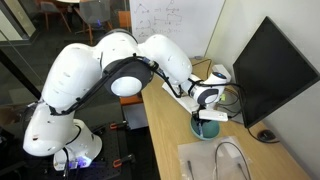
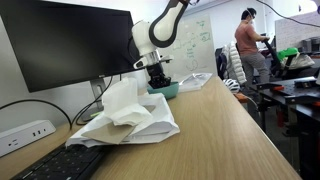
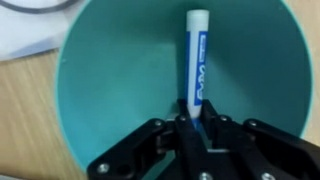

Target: Pick up the marker from the bowl and put it on the table

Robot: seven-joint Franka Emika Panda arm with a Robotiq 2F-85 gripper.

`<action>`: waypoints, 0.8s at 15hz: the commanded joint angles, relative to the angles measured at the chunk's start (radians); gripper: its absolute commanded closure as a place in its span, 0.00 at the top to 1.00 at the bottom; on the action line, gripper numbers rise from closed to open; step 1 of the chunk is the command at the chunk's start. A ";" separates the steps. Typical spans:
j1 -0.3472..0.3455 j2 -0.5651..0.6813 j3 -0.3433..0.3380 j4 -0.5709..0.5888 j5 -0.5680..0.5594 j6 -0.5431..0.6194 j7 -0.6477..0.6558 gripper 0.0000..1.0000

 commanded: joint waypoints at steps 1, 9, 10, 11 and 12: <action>-0.003 0.007 0.003 0.023 -0.016 -0.035 0.001 0.05; -0.029 -0.096 0.015 -0.029 0.016 -0.021 -0.003 0.05; -0.027 -0.122 0.013 -0.042 0.017 -0.018 0.008 0.05; -0.030 -0.147 0.017 -0.054 0.032 -0.016 0.016 0.05; -0.025 -0.182 0.018 -0.073 0.042 -0.026 0.029 0.05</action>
